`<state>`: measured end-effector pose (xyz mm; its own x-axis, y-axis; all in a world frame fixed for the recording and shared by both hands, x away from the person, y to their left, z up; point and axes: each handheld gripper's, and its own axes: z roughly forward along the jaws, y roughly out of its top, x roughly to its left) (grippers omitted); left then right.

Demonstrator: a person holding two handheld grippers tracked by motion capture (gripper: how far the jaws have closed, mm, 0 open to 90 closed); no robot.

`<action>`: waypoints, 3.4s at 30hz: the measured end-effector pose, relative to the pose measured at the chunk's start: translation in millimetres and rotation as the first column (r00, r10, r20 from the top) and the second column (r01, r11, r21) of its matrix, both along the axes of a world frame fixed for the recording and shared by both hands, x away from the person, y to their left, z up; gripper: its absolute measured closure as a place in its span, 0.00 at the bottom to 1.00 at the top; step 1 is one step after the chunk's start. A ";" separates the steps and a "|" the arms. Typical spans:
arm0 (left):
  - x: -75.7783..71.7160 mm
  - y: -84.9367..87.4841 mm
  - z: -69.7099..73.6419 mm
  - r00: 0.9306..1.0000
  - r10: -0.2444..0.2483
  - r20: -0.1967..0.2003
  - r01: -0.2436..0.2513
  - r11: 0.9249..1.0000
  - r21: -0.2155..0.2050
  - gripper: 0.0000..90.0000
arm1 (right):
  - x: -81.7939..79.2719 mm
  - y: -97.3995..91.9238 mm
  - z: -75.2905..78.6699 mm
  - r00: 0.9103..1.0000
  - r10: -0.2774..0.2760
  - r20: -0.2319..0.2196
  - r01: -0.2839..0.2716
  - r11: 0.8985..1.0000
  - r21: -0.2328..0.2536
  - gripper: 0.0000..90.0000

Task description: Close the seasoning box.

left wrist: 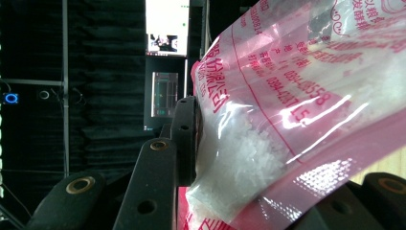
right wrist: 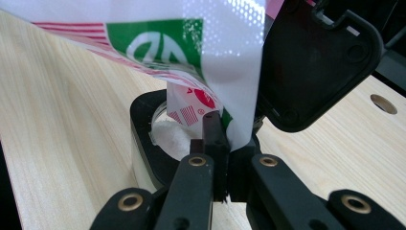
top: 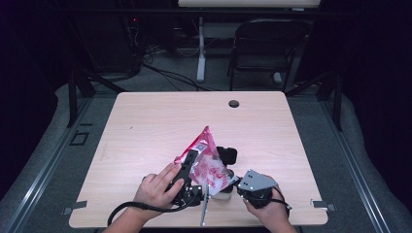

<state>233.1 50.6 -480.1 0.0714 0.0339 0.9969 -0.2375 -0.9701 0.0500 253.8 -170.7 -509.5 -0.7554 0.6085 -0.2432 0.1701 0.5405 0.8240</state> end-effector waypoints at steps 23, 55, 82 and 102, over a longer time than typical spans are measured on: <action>0.4 -0.5 0.1 1.000 -0.003 -0.001 0.003 1.000 0.004 0.79 | -0.1 -0.1 0.0 1.000 -0.002 0.001 0.002 1.000 -0.001 0.99; 1.7 0.0 -1.5 1.000 0.002 -0.026 -0.002 1.000 -0.005 0.79 | -0.2 -1.7 0.7 1.000 -0.010 0.001 0.010 1.000 0.006 0.99; 2.3 2.7 -4.0 0.999 0.009 -0.031 -0.010 1.000 -0.007 0.81 | -0.4 -1.5 1.0 1.000 -0.011 0.002 0.011 1.000 0.007 0.99; 6.2 9.8 -8.3 0.994 0.037 -0.103 -0.043 0.998 -0.053 0.82 | -1.3 -1.0 1.7 1.000 -0.011 0.014 0.011 1.000 0.008 0.99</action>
<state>239.3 60.4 -488.5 0.1698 0.0930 0.9811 -0.1896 -0.9739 0.1251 252.6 -171.8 -507.7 -0.7453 0.6183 -0.2493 0.1639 0.5324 0.8305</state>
